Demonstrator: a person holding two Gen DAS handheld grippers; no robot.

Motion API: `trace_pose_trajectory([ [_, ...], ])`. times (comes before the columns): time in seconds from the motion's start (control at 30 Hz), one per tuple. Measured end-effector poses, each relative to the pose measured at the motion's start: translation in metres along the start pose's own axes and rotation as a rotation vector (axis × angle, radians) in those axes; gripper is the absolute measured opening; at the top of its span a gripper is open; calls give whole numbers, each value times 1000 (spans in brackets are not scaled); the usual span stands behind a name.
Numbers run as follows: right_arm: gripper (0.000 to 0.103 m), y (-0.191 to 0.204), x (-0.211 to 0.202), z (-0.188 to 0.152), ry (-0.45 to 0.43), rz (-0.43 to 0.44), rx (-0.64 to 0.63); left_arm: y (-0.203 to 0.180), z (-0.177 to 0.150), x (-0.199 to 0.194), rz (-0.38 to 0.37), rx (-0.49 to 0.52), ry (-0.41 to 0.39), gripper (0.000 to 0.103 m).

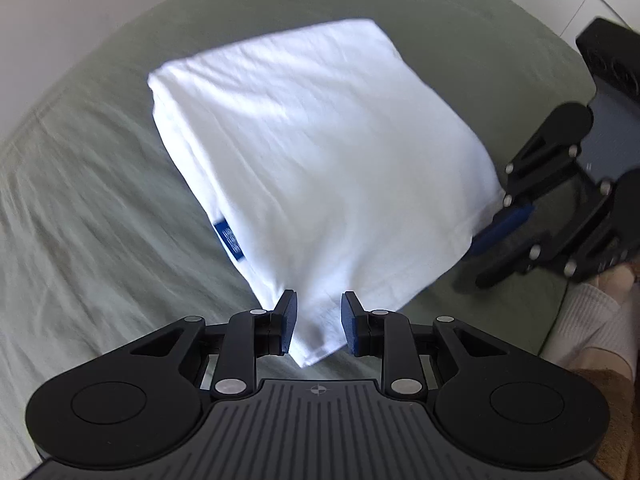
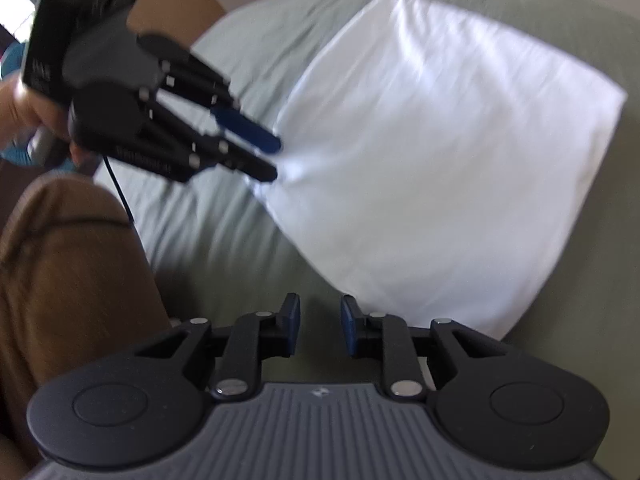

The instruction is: Fold clothes

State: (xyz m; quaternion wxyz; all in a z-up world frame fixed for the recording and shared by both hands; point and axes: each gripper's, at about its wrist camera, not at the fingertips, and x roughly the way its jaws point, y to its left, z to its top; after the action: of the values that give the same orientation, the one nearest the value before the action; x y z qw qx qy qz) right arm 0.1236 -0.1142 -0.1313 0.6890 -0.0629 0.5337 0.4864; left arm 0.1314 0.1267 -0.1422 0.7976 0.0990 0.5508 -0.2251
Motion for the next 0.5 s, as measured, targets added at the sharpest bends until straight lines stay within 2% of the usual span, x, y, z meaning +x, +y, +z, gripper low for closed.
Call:
trace_pose_trajectory([
  [0.1, 34, -22, -32, 25, -102, -35, 48, 16, 24, -14, 35, -75, -93, 27],
  [0.13, 35, -38, -44, 38, -159, -97, 91, 22, 32, -16, 48, -107, -122, 27],
  [0.3, 34, -91, -54, 71, -295, -186, 260, 44, 71, -2, 83, -222, -207, 27],
  [0.37, 34, -101, -46, 80, -308, -189, 298, 51, 82, 12, 126, -247, -206, 27],
  [0.43, 34, -111, -36, 87, -297, -195, 325, 60, 83, 20, 137, -266, -187, 27],
  [0.5, 34, -125, -18, 93, -257, -278, 350, 68, 80, 29, 147, -280, -156, 27],
])
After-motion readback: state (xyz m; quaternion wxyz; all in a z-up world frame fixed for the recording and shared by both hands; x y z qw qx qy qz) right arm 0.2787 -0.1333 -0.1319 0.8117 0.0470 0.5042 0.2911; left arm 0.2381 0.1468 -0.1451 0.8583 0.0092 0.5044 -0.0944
